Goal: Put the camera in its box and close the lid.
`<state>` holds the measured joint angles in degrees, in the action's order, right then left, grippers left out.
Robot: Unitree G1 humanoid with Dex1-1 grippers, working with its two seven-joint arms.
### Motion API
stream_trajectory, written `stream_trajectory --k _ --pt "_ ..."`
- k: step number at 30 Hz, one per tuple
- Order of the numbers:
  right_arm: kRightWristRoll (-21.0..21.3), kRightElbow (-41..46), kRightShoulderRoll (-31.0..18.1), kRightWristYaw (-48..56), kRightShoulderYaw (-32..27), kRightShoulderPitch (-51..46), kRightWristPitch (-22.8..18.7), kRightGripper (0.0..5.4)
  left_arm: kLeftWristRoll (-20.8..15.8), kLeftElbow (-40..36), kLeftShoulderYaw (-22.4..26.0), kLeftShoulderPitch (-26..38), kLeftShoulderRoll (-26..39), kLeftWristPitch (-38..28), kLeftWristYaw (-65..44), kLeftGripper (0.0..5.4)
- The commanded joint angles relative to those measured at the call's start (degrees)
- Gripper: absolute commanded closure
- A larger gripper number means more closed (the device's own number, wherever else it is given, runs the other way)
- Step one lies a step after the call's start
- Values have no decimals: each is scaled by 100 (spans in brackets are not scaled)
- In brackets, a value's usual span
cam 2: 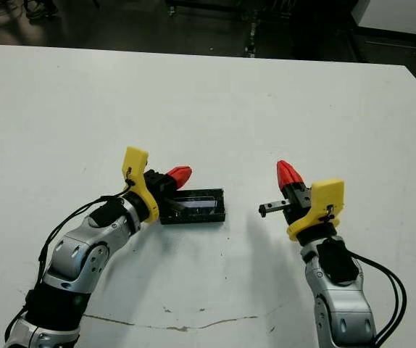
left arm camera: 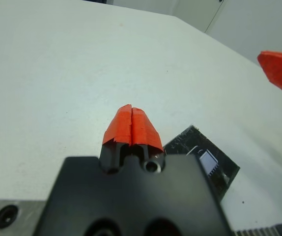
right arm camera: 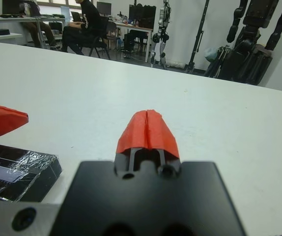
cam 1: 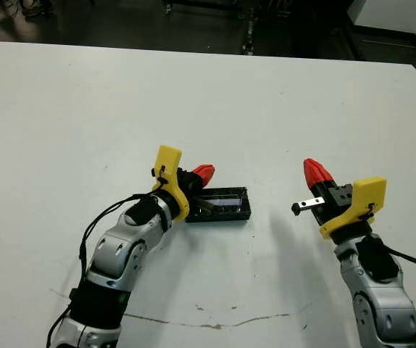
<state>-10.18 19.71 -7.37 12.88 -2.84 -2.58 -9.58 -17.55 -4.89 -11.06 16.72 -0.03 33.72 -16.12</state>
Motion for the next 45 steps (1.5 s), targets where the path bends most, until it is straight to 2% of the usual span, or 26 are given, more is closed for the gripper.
stream_trajectory --k 1,7,13,17,19,27,32,39,45 --pt "32 51 -84 -50 -69 -14 -27 540 5 296 -390 -230 -53 433 -187 539" --pt "21 27 -85 -8 -70 6 12 540 107 454 -498 -364 11 456 -245 539" --pt "26 110 -74 -51 -75 -12 -89 540 400 749 -733 -315 93 329 -333 539" --pt "56 57 -115 -3 -74 6 -2 540 608 802 -939 -156 130 325 -412 539" --pt "43 114 -95 -50 -75 -4 -105 540 702 822 -1029 -119 112 218 -463 539" --pt "22 117 -86 -46 -74 -7 -108 540 784 538 -1156 31 -6 2 -608 539" --pt "9 98 -70 -27 -69 -14 -34 540 942 344 -1328 86 152 -152 -785 539" --pt "9 117 -63 -54 -94 -12 -12 540 608 -689 -794 24 306 221 -782 539" --pt "-41 173 -34 -63 -106 -22 -40 540 271 -1407 -78 80 476 391 -689 539"
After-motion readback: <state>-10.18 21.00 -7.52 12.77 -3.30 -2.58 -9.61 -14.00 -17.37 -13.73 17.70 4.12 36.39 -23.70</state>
